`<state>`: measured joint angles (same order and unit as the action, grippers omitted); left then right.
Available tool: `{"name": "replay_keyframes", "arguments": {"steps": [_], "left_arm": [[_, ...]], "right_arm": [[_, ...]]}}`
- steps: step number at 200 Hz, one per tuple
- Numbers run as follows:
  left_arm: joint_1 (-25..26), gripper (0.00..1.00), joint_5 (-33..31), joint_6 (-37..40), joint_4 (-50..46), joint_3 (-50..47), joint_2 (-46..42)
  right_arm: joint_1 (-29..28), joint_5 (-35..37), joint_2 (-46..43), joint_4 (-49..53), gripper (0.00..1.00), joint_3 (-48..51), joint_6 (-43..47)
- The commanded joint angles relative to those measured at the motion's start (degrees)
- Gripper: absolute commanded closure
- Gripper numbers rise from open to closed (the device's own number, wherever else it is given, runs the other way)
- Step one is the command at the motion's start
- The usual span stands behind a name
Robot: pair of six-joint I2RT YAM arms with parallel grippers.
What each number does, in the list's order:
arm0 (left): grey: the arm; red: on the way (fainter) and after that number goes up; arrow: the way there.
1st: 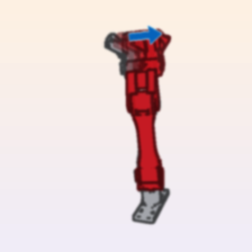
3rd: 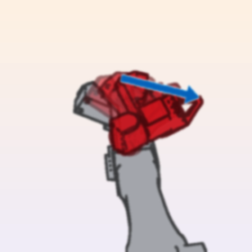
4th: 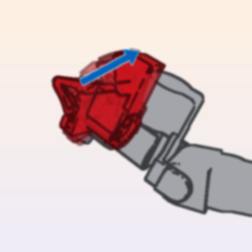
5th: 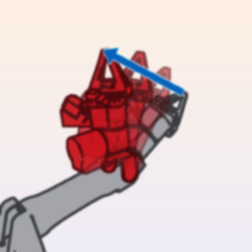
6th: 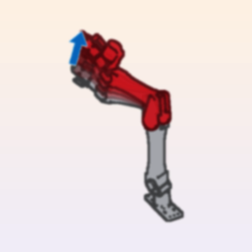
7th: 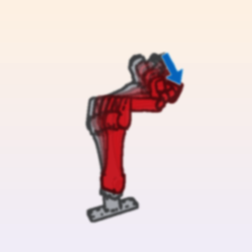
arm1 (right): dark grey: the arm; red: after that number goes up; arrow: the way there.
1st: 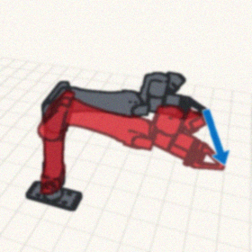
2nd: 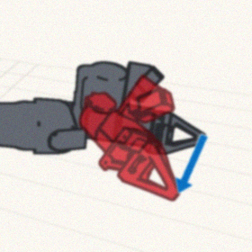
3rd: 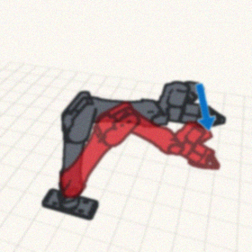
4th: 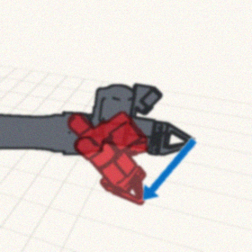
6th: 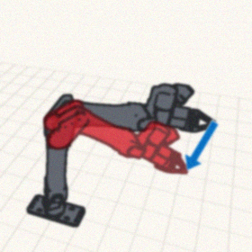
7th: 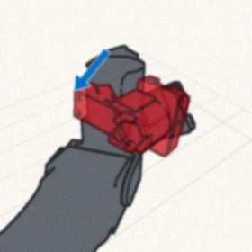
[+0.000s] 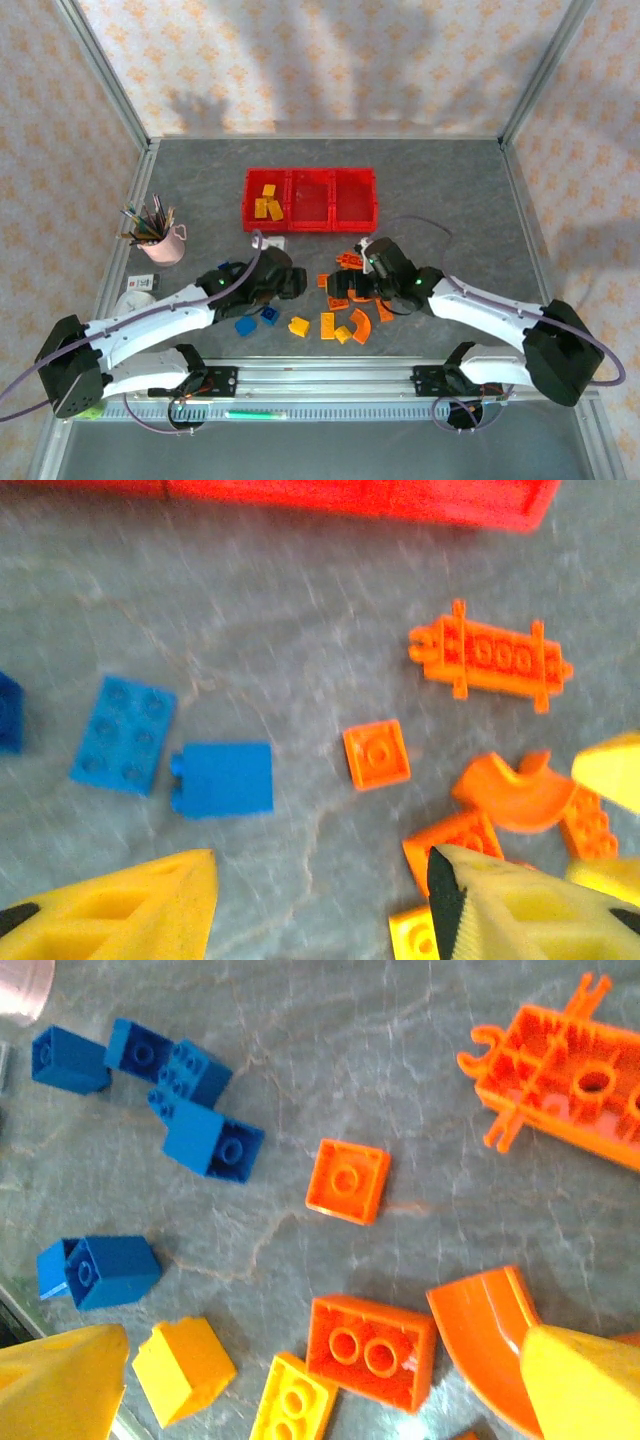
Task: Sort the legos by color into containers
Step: Pick up the lego from the middle-left of the table.
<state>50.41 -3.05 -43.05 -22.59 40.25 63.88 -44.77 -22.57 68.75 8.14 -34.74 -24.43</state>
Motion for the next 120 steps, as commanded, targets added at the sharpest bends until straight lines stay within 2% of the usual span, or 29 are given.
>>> {"name": "replay_keyframes", "arguments": {"steps": [1,52,120], "left_arm": [[4.5,0.40,-3.6,-6.2,-2.8,-1.5,0.5],[13.7,0.35,-6.8,-10.6,-6.3,0.3,7.5],[16.7,0.28,-6.5,-10.3,-6.1,1.1,14.6]], "right_arm": [[-1.1,-0.8,-3.3,-1.0,0.00,2.1,-0.7],[-1.5,-0.5,-7.7,-1.9,0.00,6.3,-1.6],[-1.5,-0.6,-8.0,-2.8,0.00,7.2,-1.7]]}}
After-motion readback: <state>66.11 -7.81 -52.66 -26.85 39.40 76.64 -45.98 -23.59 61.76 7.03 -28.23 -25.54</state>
